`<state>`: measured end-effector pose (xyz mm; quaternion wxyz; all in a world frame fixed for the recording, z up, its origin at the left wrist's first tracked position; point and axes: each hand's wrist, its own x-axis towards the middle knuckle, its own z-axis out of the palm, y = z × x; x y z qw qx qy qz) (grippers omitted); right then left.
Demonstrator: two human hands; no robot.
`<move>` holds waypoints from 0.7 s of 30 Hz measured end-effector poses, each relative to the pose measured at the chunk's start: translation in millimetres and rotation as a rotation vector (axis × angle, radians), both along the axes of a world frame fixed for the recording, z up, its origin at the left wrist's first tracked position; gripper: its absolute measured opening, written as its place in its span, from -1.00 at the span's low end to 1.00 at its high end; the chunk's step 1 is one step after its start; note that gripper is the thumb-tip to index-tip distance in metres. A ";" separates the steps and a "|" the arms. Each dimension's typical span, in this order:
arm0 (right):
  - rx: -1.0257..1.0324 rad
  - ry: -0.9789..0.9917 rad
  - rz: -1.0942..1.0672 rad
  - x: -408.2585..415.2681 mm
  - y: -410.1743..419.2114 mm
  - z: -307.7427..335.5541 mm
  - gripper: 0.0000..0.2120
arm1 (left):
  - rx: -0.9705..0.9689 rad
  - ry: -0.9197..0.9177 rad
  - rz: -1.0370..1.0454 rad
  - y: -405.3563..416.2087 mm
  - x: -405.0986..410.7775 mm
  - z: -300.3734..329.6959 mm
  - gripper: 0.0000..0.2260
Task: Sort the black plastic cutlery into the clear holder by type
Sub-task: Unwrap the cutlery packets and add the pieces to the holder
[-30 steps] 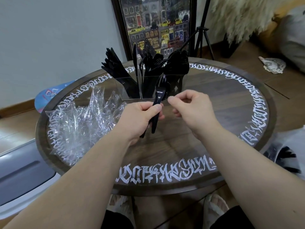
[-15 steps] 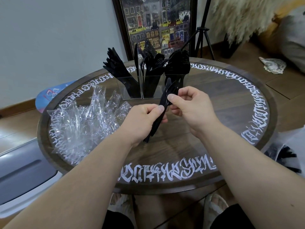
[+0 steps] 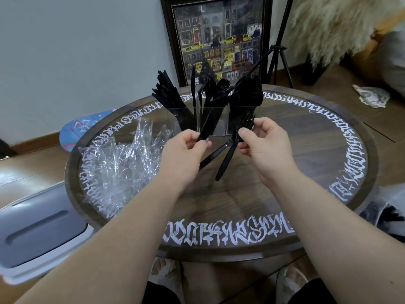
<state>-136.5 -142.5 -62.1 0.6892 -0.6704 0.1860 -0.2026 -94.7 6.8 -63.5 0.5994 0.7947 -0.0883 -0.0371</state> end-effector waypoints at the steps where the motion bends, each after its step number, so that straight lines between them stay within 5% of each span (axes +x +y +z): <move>1: -0.044 -0.002 -0.004 -0.2 0.3 0.8 -0.86 | 0.016 -0.033 0.047 3.5 2.4 2.8 -0.88; 12: -0.293 -0.037 -0.021 8.9 11.4 32.0 -0.83 | 0.321 -0.429 0.195 13.7 71.5 85.3 -0.95; 21: -0.378 -0.015 -0.077 23.0 -3.0 28.7 -0.80 | 0.849 -0.443 0.076 1.3 109.6 74.3 -0.73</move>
